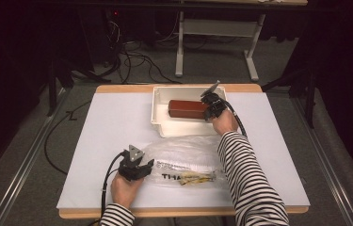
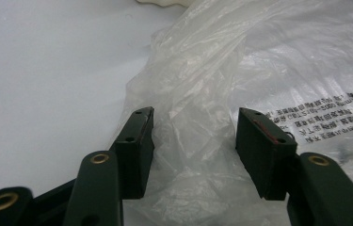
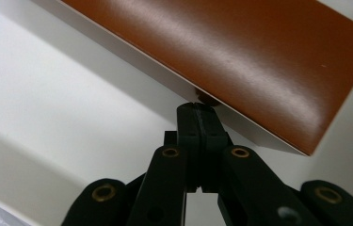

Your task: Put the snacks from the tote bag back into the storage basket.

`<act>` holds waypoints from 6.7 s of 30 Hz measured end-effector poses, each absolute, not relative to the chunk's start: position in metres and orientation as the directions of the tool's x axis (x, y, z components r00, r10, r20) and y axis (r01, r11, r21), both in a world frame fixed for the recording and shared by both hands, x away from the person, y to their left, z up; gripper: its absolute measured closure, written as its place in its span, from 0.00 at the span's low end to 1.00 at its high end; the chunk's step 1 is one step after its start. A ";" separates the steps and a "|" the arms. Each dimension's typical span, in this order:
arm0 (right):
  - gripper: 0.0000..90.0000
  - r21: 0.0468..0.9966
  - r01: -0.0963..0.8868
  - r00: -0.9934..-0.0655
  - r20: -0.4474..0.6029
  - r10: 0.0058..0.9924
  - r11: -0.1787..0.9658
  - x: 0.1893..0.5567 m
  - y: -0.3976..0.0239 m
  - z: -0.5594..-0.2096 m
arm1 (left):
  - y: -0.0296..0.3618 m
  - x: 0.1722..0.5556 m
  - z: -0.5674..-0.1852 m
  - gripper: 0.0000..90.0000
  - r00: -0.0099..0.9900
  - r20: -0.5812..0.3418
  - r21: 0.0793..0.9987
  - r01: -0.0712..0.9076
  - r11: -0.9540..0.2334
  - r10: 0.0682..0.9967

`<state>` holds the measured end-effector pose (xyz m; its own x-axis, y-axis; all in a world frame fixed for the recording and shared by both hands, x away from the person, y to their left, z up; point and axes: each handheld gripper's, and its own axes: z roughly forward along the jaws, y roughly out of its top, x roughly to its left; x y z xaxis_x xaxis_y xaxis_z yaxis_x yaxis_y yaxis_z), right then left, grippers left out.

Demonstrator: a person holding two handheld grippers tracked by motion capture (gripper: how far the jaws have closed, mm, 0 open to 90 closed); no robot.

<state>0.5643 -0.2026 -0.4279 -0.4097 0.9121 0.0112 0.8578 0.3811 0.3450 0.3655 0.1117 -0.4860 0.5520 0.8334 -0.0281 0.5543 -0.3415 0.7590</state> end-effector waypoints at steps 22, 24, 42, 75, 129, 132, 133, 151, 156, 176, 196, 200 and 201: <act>1.00 0.459 0.791 -0.480 0.057 0.875 0.404 0.531 -0.218 -0.406 | 0.115 0.364 -0.472 0.47 0.561 -0.043 0.754 0.561 -0.341 0.827; 1.00 0.480 0.776 -0.494 0.059 0.867 0.410 0.526 -0.219 -0.400 | 0.116 0.364 -0.469 0.46 0.560 -0.049 0.758 0.560 -0.334 0.827; 1.00 0.565 0.707 -0.560 0.080 0.825 0.425 0.492 -0.231 -0.377 | 0.122 0.359 -0.443 0.47 0.583 -0.079 0.784 0.537 -0.311 0.809; 0.94 0.675 0.653 -0.564 0.129 0.816 0.344 0.413 -0.290 -0.379 | 0.135 0.356 -0.435 0.47 0.573 -0.107 0.781 0.554 -0.287 0.813; 0.93 0.759 0.622 -0.501 0.195 0.843 0.194 0.342 -0.339 -0.399 | 0.168 0.343 -0.432 0.47 0.544 -0.125 0.803 0.547 -0.238 0.829; 0.93 0.758 0.623 -0.497 0.194 0.846 0.192 0.339 -0.341 -0.402 | 0.167 0.343 -0.433 0.47 0.553 -0.121 0.797 0.549 -0.251 0.824; 0.93 0.760 0.623 -0.495 0.199 0.846 0.186 0.338 -0.342 -0.402 | 0.167 0.343 -0.433 0.47 0.552 -0.121 0.797 0.549 -0.251 0.825; 0.91 0.747 0.646 -0.467 0.222 0.856 0.158 0.326 -0.352 -0.423 | 0.170 0.344 -0.437 0.47 0.543 -0.128 0.792 0.560 -0.245 0.830; 0.91 0.742 0.651 -0.460 0.222 0.860 0.157 0.326 -0.353 -0.429 | 0.172 0.345 -0.440 0.47 0.536 -0.132 0.788 0.568 -0.240 0.834; 0.87 0.710 0.690 -0.419 0.235 0.877 0.140 0.335 -0.355 -0.450 | 0.169 0.361 -0.448 0.47 0.512 -0.143 0.765 0.600 -0.233 0.847; 0.76 0.684 0.709 -0.380 0.166 0.910 0.172 0.349 -0.348 -0.458 | 0.173 0.372 -0.461 0.47 0.474 -0.132 0.749 0.623 -0.225 0.871; 0.74 0.684 0.710 -0.365 0.152 0.918 0.169 0.351 -0.349 -0.461 | 0.172 0.373 -0.462 0.47 0.472 -0.122 0.752 0.618 -0.229 0.873; 0.73 0.684 0.711 -0.360 0.151 0.921 0.166 0.352 -0.348 -0.462 | 0.171 0.373 -0.462 0.47 0.471 -0.120 0.753 0.617 -0.229 0.874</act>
